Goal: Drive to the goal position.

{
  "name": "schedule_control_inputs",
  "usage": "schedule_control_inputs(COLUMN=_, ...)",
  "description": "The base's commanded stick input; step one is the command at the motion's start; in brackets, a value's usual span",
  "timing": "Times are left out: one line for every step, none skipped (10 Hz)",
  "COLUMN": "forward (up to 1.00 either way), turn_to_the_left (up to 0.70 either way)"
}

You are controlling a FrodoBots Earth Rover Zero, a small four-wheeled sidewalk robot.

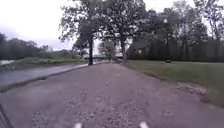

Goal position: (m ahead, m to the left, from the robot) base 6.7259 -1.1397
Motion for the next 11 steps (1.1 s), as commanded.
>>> schedule_control_inputs(forward=0.70, turn_to_the_left=0.00)
schedule_control_inputs(forward=0.70, turn_to_the_left=0.00)
schedule_control_inputs(forward=0.70, turn_to_the_left=0.00)
schedule_control_inputs(forward=0.70, turn_to_the_left=0.00)
schedule_control_inputs(forward=0.70, turn_to_the_left=0.00)
schedule_control_inputs(forward=0.70, turn_to_the_left=0.00)
schedule_control_inputs(forward=0.70, turn_to_the_left=0.00)
schedule_control_inputs(forward=0.70, turn_to_the_left=0.00)
schedule_control_inputs(forward=0.70, turn_to_the_left=0.00)
schedule_control_inputs(forward=0.70, turn_to_the_left=0.00)
schedule_control_inputs(forward=0.70, turn_to_the_left=0.00)
